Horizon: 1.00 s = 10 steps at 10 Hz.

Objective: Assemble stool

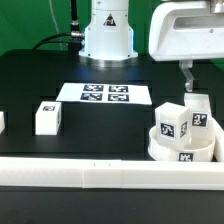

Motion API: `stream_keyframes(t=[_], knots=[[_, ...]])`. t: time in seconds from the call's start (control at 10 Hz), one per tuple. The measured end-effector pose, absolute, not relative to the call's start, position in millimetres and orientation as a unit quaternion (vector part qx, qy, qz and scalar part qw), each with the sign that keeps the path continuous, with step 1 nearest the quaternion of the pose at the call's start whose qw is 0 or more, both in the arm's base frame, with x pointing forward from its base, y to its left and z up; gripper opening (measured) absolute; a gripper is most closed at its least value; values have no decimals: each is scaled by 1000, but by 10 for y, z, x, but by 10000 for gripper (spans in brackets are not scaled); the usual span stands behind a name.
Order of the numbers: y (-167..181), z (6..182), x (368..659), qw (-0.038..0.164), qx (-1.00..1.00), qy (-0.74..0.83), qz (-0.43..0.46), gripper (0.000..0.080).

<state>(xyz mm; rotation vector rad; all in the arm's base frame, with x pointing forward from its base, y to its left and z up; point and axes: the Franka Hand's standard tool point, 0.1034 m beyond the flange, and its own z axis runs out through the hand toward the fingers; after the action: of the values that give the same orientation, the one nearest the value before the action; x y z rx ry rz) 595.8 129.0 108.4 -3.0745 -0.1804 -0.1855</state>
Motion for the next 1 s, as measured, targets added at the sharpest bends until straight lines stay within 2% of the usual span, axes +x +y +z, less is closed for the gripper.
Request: stream_keyframes(t=[0.1,0.3,0.7,1.0], knots=[[1291,1100,5964,16,-989,-135,-56,649],[1276,1101,5979,8,-969,-240,-51,649],[1214,1093,5987,-7,-935,-351,-50,649],[1197,990,5977,-25,-873,-485,-45,649]])
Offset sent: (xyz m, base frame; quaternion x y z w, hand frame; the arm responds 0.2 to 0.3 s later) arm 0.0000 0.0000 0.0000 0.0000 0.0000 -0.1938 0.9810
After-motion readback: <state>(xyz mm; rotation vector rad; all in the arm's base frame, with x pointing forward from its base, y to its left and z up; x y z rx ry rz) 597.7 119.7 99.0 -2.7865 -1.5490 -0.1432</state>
